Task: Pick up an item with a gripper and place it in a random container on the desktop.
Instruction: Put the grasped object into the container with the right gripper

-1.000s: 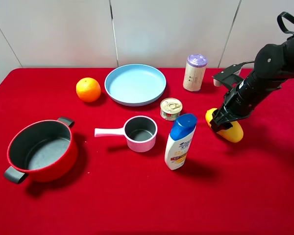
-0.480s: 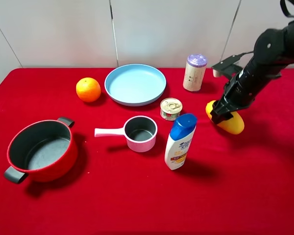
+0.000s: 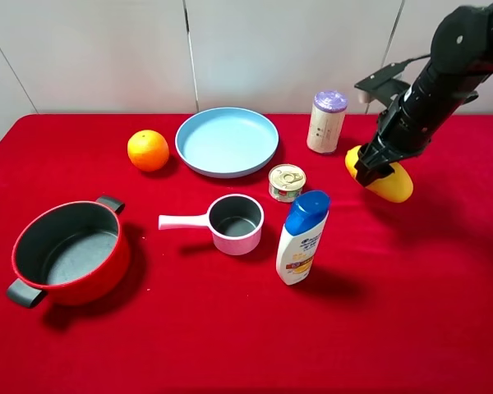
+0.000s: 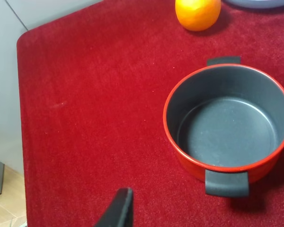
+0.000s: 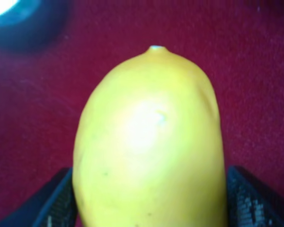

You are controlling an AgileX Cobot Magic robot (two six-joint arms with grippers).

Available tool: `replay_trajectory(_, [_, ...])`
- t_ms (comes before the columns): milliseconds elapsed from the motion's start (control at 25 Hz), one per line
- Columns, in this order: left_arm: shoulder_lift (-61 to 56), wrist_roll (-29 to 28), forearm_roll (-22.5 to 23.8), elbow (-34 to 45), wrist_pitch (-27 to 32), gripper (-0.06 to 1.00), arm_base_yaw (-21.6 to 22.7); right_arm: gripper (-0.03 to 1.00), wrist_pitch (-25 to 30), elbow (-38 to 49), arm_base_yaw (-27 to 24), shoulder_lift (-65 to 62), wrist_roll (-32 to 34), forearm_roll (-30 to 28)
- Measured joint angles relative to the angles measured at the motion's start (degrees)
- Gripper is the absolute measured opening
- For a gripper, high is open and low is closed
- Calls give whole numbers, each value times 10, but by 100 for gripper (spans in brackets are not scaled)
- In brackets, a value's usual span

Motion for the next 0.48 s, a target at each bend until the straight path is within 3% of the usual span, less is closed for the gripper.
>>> replay_trajectory(480, [0,0,0,0,0,98,0,47,52,-50,61,-25,4,-14])
